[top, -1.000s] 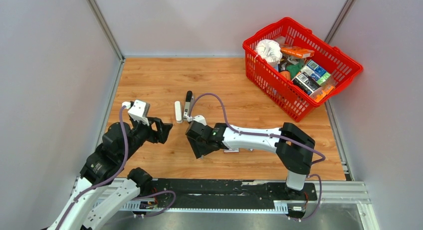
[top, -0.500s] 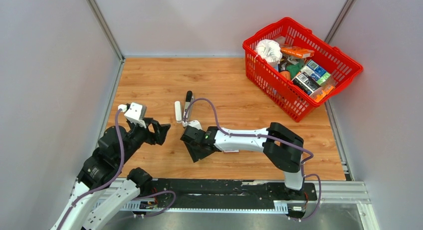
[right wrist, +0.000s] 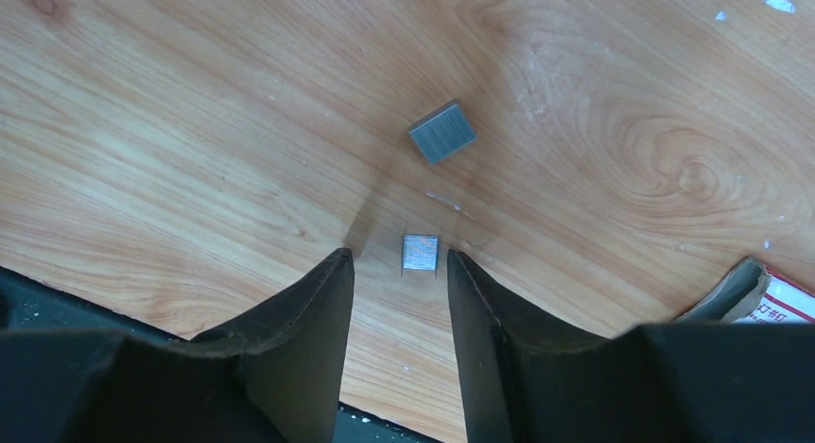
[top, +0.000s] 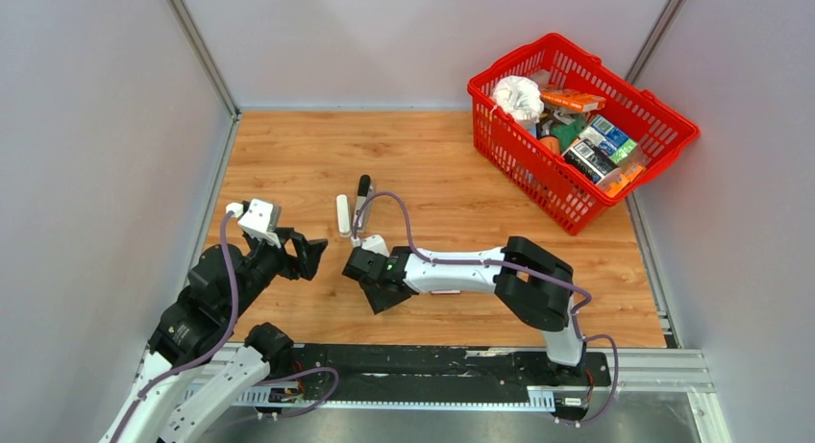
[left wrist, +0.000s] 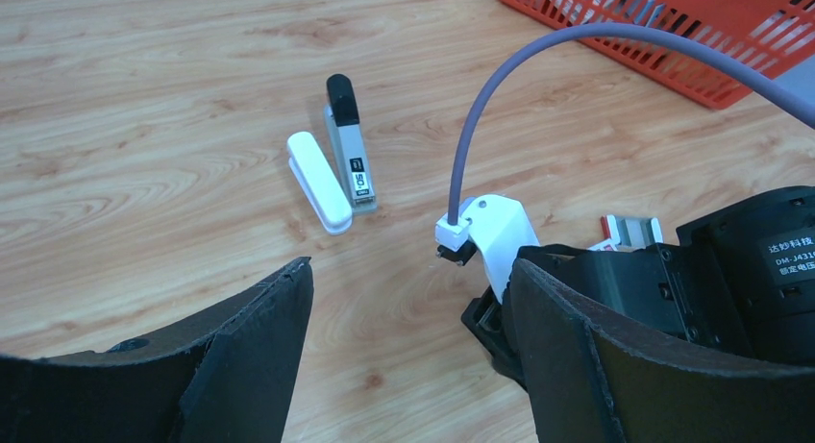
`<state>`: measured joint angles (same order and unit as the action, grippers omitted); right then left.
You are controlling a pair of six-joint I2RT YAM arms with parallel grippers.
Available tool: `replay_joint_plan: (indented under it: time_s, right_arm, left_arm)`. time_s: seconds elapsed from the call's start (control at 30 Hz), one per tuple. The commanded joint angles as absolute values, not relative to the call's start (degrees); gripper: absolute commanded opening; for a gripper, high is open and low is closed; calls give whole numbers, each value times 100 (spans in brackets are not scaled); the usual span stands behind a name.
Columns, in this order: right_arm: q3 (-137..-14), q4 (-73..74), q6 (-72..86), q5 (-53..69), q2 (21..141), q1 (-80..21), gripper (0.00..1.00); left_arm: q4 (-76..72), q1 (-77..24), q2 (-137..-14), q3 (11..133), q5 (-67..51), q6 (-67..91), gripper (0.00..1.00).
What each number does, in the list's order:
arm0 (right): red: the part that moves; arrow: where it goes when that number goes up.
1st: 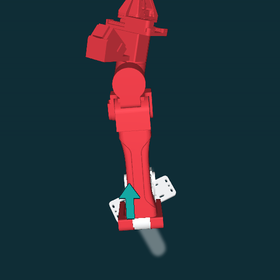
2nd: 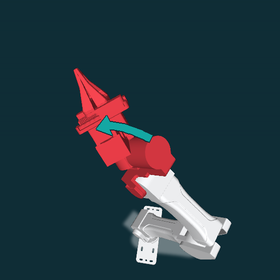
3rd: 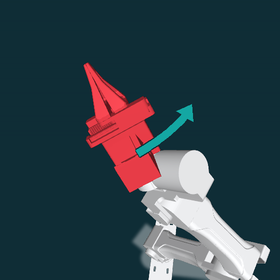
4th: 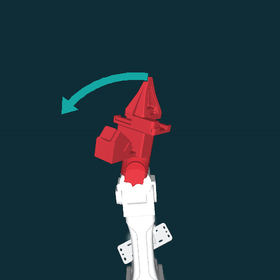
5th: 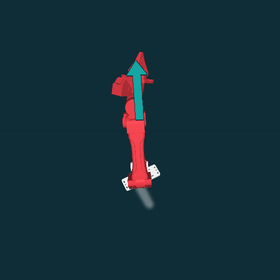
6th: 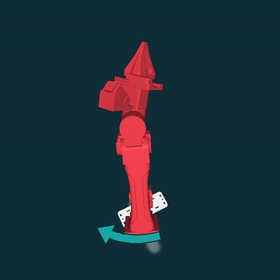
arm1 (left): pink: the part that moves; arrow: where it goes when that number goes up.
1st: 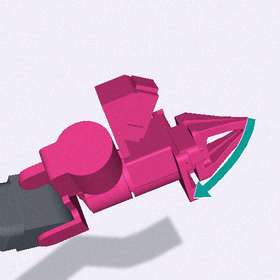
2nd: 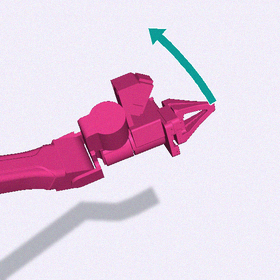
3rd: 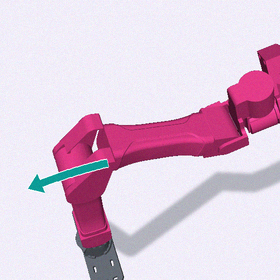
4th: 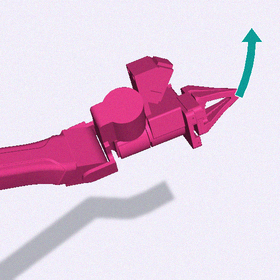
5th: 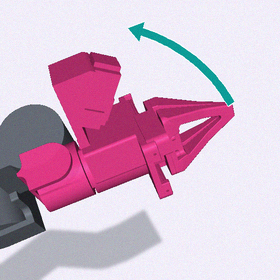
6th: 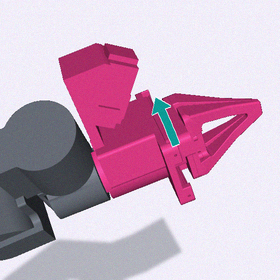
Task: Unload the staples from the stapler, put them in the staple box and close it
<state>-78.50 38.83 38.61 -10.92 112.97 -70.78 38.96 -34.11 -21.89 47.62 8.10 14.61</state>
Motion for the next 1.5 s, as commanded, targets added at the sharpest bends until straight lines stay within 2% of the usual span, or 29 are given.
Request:
replay_joint_plan:
  time_s: [0.0,0.53,0.73,1.13,1.47]
  right_arm:
    - [-8086,4025,4052,-1310,11399,-7154,45]
    - [-8218,4289,4157,-1670,11522,-7198,32]
    - [-8332,4307,4140,-1687,11593,-7198,31]
    - [-8279,4359,4175,-1731,11575,-7207,17]
    - [-8104,4491,4271,-2003,11119,-7181,15]
  left_arm:
    - [3858,-3428,-2153,4772,879,1354,82]
    - [3867,-3428,-2127,4764,914,1345,82]
    - [3885,-3428,-2127,4772,914,1353,82]
    - [3902,-3428,-2109,4764,914,1354,82]
    - [3902,-3428,-2118,4755,914,1362,82]
